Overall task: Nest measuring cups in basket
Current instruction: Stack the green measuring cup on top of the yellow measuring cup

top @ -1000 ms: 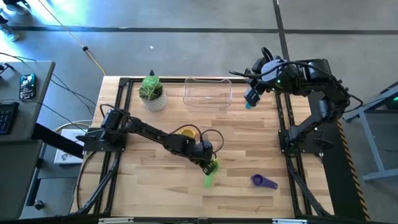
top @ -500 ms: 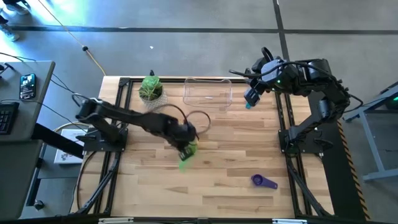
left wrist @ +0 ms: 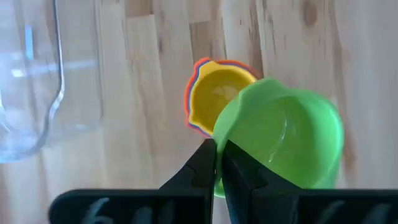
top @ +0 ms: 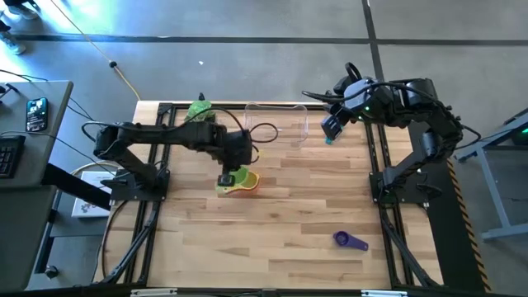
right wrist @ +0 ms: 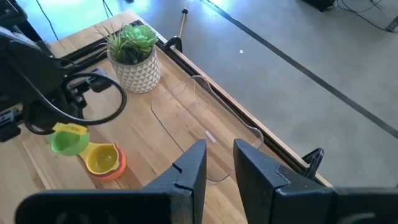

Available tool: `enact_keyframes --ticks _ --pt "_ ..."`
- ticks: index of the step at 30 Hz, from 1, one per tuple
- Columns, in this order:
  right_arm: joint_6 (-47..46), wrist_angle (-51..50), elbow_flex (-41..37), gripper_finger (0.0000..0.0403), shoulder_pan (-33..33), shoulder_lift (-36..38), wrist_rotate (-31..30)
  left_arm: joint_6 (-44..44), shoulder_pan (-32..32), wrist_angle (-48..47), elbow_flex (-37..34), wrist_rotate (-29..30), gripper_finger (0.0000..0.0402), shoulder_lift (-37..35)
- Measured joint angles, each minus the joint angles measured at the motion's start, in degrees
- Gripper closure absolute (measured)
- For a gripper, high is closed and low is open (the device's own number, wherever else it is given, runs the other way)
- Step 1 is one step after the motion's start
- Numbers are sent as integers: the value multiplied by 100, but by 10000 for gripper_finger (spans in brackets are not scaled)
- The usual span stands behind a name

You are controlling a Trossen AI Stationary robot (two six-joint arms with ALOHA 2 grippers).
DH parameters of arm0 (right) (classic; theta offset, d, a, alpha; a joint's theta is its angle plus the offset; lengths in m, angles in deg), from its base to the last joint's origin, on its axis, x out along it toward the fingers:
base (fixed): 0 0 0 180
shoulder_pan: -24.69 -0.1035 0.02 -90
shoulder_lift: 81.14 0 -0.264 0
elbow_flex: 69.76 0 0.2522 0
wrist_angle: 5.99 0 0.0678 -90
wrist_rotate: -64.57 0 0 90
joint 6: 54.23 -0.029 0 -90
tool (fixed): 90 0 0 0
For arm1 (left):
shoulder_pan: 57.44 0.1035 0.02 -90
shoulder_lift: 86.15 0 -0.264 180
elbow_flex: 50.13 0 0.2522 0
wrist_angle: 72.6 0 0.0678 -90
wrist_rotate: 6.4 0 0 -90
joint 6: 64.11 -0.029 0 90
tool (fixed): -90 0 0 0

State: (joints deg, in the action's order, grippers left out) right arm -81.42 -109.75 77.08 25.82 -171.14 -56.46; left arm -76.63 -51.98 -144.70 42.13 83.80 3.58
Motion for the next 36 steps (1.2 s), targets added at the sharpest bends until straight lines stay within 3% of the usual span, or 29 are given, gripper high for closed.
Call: enact_keyframes --ticks 9,36 --pt "-345 -1 -9 329 -2 -152 -1 -897 214 61 3 -145 392 420" --pt "-644 -2 -11 329 1 -548 -28 -1570 119 543 14 -308 392 1146"
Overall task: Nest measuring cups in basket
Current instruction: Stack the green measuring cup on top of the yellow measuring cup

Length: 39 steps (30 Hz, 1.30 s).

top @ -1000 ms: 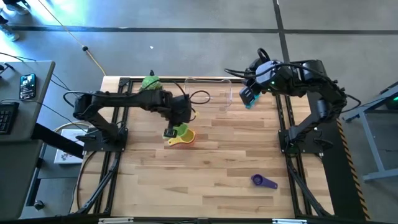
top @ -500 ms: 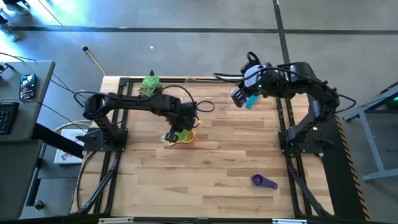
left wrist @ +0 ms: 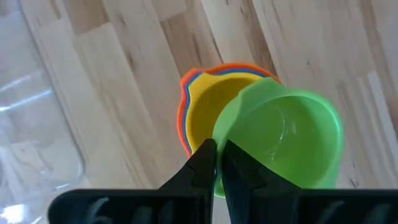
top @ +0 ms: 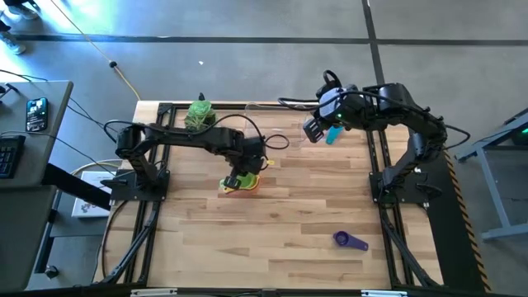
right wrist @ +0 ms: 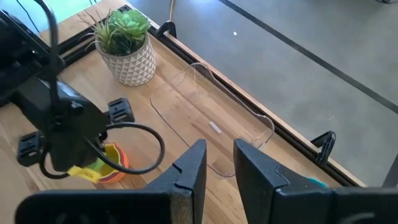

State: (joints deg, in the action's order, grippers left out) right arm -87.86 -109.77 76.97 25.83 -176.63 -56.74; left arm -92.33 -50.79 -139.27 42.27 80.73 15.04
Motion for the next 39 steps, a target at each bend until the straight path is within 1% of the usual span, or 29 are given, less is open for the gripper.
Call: enact_keyframes --ticks 4,8,16,22,26,39 --pt "1 0 0 329 1 0 0 8 0 13 -5 4 392 49" --pt "0 2 0 329 0 0 0 201 0 30 -7 3 392 142" --pt "9 0 0 329 1 0 0 276 4 24 -9 5 392 139" --pt "52 0 0 329 1 0 0 436 6 87 -9 123 390 139" --pt "62 0 0 329 1 0 0 550 7 125 -9 185 383 139" --pt "61 2 0 329 1 0 0 520 4 108 -9 183 354 139"
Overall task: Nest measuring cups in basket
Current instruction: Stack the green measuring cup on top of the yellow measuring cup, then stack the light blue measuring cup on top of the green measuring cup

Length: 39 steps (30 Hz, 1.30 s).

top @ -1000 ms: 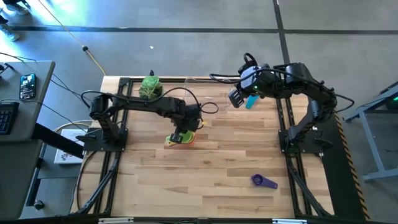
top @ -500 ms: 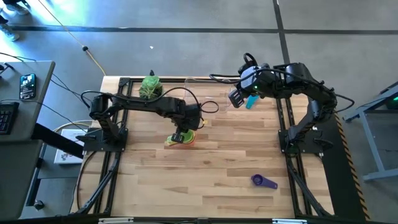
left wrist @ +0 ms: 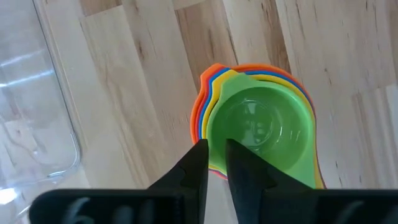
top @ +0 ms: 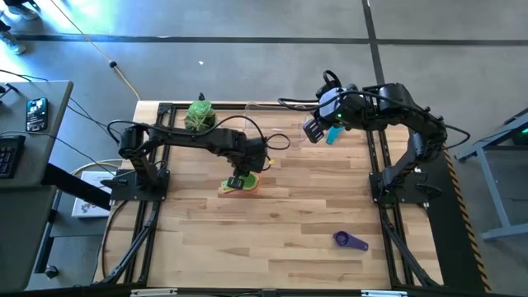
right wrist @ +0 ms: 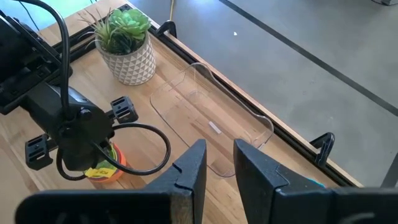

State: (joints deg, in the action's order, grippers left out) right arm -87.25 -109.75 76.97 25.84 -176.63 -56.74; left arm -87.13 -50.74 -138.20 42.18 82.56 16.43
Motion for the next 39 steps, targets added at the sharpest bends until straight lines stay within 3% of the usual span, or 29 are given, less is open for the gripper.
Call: enact_keyframes --ticks 11,21,30,39 --pt "-592 0 1 329 0 0 -1 122 44 -483 -4 28 354 -103" --pt "-1221 5 -206 329 0 3 103 446 177 -830 -4 9 359 -854" --pt "-1988 9 -1835 329 98 262 652 644 192 -1058 -4 20 361 -1729" --pt "-3124 235 -4122 329 436 1420 772 642 293 -1078 0 23 364 -2236"
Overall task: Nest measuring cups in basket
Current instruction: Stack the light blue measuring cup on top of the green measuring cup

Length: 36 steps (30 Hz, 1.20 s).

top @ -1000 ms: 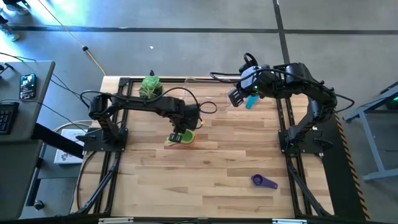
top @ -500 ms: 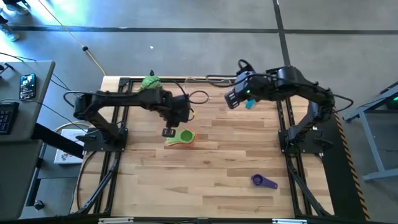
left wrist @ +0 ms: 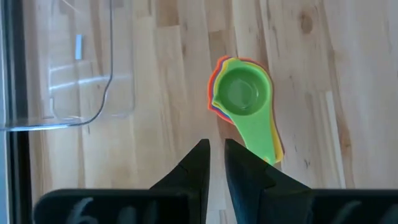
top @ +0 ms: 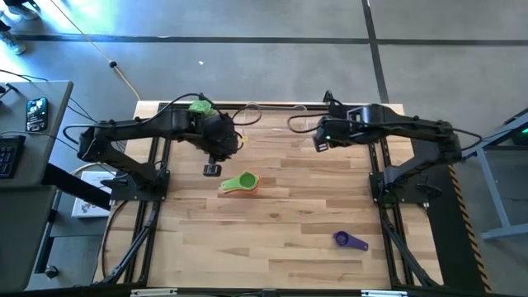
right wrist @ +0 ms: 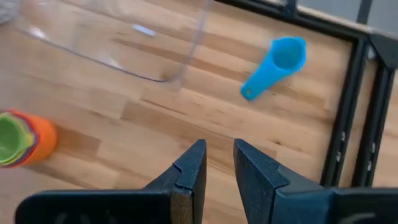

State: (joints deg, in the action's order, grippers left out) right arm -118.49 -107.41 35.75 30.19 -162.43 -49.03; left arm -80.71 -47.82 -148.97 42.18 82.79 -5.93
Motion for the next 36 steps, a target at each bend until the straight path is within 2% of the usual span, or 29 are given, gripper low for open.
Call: enact_keyframes --ticks 9,14,24,36 --pt "-141 897 -1702 329 739 1034 94 3 386 2 0 1 364 -2" --pt "446 1291 -2313 329 1420 1234 114 156 625 4 0 1 364 -2" --pt "2452 2867 -2824 329 2679 1226 453 475 1034 45 0 0 364 -2" --pt "4252 4113 -2896 329 3986 953 1581 912 1492 46 0 1 364 0"
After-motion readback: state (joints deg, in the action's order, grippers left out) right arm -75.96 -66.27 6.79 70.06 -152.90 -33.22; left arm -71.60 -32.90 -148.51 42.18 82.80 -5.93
